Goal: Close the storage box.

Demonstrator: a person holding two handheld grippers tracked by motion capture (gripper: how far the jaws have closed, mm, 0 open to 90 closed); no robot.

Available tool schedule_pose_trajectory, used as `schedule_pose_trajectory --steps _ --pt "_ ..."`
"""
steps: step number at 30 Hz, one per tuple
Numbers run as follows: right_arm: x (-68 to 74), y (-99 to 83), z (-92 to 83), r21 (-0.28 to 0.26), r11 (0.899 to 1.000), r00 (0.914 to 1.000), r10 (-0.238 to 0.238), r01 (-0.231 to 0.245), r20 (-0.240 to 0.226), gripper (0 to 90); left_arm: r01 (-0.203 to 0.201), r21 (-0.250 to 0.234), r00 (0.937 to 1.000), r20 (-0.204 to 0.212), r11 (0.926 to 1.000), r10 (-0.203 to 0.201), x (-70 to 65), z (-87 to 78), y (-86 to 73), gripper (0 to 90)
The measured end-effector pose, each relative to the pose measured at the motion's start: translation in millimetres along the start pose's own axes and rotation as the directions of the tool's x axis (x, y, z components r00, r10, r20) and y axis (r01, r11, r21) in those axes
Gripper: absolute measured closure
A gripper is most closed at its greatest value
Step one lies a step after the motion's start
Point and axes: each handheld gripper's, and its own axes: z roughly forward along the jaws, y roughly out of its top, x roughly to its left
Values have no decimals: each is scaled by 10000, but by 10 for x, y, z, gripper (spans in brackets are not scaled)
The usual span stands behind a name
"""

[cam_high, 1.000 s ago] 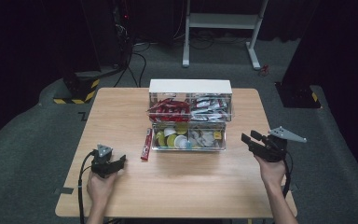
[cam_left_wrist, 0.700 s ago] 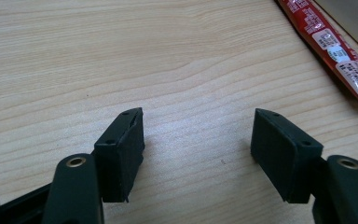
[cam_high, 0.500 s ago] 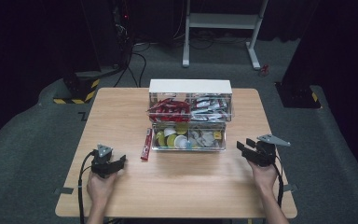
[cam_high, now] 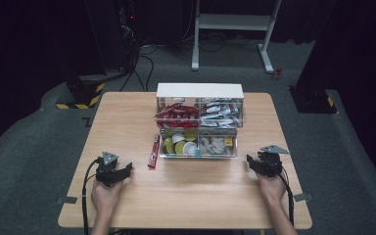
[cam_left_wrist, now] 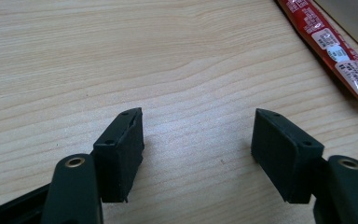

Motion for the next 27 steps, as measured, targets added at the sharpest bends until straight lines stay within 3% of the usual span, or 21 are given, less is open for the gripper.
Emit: schedule_pose_trajectory --steps 3,6,12,27 --pt "-5 -22 29 122 9999 10000 31 -32 91 464 2 -2 10000 0 10000 -2 0 0 0 345" --pt "4 -37 61 266 9993 9991 -253 244 342 450 2 -2 10000 -3 10000 -2 0 0 0 344" --pt "8 -26 79 311 9995 9988 -102 87 486 401 4 -5 10000 -1 10000 -4 0 0 -1 344" --pt "0 -26 79 328 9995 9985 -56 38 553 375 14 7 10000 6 10000 -14 1 -1 -1 344"
